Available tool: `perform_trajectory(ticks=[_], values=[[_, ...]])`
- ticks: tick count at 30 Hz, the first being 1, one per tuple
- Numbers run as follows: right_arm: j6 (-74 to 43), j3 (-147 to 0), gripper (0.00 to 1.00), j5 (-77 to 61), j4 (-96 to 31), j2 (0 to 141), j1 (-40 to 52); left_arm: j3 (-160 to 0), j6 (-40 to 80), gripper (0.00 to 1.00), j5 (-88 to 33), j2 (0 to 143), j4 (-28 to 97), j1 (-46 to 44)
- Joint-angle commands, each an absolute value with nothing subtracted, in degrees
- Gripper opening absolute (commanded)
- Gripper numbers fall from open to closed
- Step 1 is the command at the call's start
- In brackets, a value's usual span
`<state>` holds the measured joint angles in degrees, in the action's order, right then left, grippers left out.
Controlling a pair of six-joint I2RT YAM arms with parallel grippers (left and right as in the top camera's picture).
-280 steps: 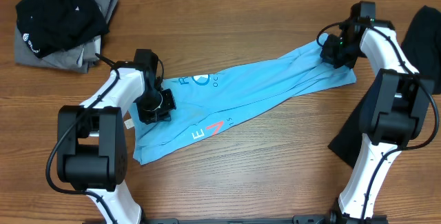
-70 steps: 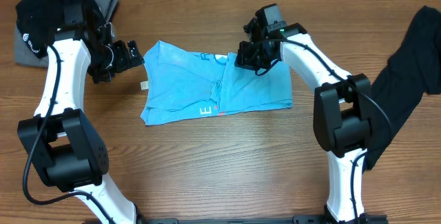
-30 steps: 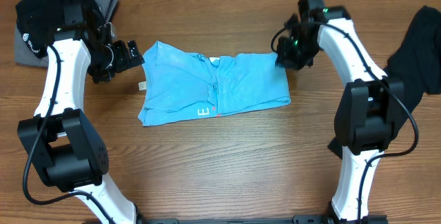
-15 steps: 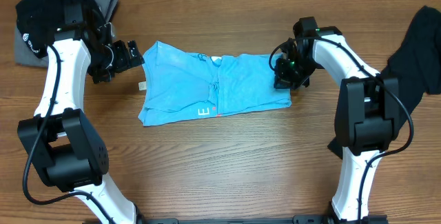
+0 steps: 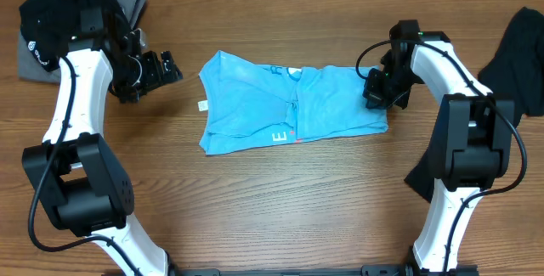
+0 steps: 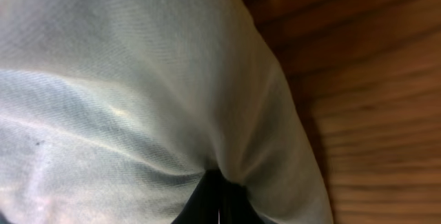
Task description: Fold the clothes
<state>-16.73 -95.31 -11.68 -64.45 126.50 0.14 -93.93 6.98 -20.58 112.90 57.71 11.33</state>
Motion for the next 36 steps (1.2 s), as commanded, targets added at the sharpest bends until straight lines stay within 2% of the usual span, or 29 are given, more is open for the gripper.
perform_trajectory(ticks=[1,3,4,7,12,18,25,36], values=[[-18.3,-96.3,0.07,-3.9,-65.5,124.7,-1.0,-92.3,4.3,1.0,-26.8,113.1,56.4,10.5],[-18.3,-97.5,0.17,-3.9,-66.3,122.0,-1.0,-91.0,4.3,1.0,-28.9,113.1,55.0,10.0],[-18.3,-97.9,0.35,-3.9,-66.5,120.5,-1.0,-90.3,4.3,1.0,-30.2,113.1,54.2,9.7],[-18.3,-99.1,1.0,-3.9,-67.0,115.6,-1.2,-87.4,4.3,1.0,-33.0,113.1,51.3,9.0],[-18.3,-99.5,1.0,-4.7,-67.4,109.0,-2.3,-82.8,4.4,1.0,-39.1,113.1,43.5,7.3],[-18.2,-99.3,1.0,-5.2,-68.5,108.2,-2.3,-81.6,6.5,1.0,-39.4,116.7,38.1,4.4],[-18.2,-99.3,1.0,-5.2,-68.5,108.2,-2.3,-81.6,5.0,1.0,-39.7,123.5,38.0,3.0],[-18.3,-99.3,1.0,-5.2,-68.2,108.2,-2.3,-81.6,5.2,1.0,-35.8,125.3,38.4,-0.9]])
